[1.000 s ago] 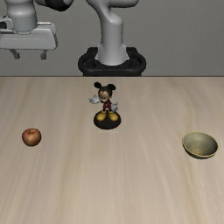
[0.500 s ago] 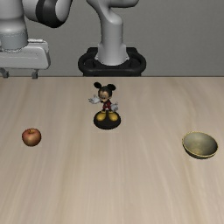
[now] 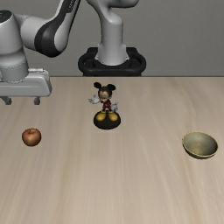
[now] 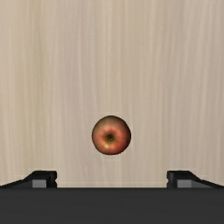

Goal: Pick up the apple and put it on the bowl

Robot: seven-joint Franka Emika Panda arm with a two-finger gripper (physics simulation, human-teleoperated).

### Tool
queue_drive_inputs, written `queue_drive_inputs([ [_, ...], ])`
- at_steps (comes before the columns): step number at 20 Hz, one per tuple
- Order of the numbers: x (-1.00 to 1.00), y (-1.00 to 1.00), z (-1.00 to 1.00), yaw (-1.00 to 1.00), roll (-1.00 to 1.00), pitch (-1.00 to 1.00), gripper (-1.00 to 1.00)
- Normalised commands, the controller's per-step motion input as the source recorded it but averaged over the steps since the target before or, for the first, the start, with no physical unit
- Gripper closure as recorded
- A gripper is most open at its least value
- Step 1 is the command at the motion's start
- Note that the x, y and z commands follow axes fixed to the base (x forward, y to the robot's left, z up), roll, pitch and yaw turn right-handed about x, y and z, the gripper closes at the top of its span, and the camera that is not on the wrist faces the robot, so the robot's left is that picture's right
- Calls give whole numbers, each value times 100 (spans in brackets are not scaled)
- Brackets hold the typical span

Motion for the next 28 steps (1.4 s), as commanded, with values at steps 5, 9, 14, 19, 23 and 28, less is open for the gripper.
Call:
queue_drive_inputs([
  [5,0,0,-100,0,0,0,-100],
  [9,0,0,-100,0,0,0,-100],
  [14,0,0,-80,0,0,0,100],
  [19,0,0,0,0,0,0,100],
  [23,0,0,25,0,0,0,100],
  [28,0,0,40,0,0,0,100],
])
